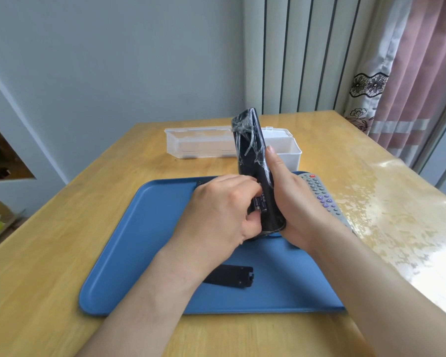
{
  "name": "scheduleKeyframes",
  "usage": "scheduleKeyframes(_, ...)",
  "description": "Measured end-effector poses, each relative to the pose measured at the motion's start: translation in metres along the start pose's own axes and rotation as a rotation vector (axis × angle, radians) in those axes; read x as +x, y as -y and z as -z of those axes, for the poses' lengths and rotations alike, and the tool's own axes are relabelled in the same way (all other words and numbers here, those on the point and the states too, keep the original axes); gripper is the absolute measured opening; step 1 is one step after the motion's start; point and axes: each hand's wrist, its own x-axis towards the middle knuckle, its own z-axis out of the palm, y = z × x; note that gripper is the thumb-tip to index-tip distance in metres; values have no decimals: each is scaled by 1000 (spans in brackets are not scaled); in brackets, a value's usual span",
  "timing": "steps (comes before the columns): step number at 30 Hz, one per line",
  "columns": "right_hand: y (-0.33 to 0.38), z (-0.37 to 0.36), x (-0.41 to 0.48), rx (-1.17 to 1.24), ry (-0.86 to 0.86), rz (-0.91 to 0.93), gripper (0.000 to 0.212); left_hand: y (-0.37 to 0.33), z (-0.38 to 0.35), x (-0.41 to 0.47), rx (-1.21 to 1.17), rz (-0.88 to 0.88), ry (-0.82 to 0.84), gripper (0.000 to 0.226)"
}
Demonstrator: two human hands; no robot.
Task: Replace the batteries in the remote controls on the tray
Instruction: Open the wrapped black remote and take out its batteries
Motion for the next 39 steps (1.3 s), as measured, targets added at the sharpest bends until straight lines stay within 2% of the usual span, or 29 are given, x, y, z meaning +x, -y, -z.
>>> scheduleKeyframes(10,5,0,1,48,-118,-37,52,-4,-1,1,-84,-105,-52,29)
scheduleKeyframes(15,6,5,2,162,-90,-96,60,6,-1,-3,-210,-110,0,29)
scheduleKeyframes(18,5,5,1,208,-59,-106,59,10,-4,-3,-255,-126,-92,23)
scheduleKeyframes(20,5,2,-1,227,-28,-102,55,5,-1,-2,-453,66,-182,16)
scheduleKeyframes(23,6,0,-3,213,90,-120,44,-7,9,5,-1151,527,-282,19)
scheduleKeyframes(24,7,0,-4,170,128,-128,36,-6,14,7,-1292,617,-317,20)
scheduleKeyframes(26,8,2,-4,48,207,-114,23,1,20,10,-1384,700,-389,24)
scheduleKeyframes(28,9,4,-7,-97,295,-74,27,13,25,11,-1264,725,-461,32)
scheduleKeyframes(30,9,5,-9,-223,343,-68,34,24,26,7,-820,656,-465,30)
scheduleKeyframes(32,9,4,-11,-296,365,-23,38,25,25,4,-360,520,-367,22)
scheduleKeyframes(33,9,3,-10,-328,373,27,41,25,26,3,-235,490,-295,21)
scheduleKeyframes(36,11,4,-7,-376,301,166,49,25,29,2,6,537,-113,51)
scheduleKeyframes(39,10,5,-5,-306,232,183,44,29,34,0,214,371,-217,51)
